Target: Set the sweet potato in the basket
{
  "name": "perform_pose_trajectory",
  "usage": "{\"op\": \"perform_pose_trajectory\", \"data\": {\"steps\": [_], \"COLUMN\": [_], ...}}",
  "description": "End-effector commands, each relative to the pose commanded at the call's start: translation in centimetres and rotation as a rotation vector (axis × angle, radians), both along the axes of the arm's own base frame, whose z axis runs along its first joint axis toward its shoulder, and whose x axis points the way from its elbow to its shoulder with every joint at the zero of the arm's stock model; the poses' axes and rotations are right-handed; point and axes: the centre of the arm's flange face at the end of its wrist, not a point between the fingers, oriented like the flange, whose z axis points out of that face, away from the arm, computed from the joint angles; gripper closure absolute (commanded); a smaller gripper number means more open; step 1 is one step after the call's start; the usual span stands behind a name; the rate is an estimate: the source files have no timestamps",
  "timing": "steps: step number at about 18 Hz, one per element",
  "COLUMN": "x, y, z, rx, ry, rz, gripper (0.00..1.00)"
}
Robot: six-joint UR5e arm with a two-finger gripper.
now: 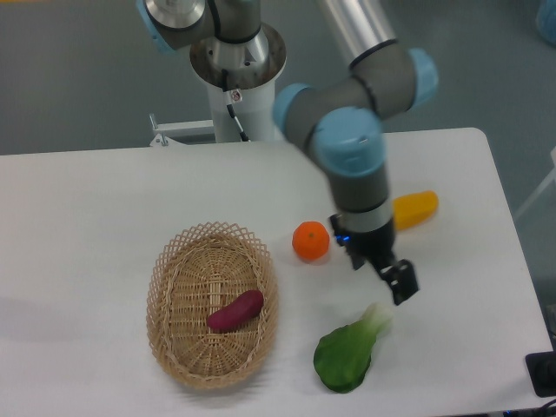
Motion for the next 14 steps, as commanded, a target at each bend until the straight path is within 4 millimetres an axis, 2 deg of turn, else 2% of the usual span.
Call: {"op": "perform_pose_trajectory", "data": {"steps": [2, 14], "x": [-0.51, -0.68], "y": [-0.55, -0.02], "z": [-0.07, -0.69], "rx": [0.003, 0.029], "ry": [-0.003, -0.018], "rz": [-0.023, -0.022], "gripper": [0.00, 0.00]}}
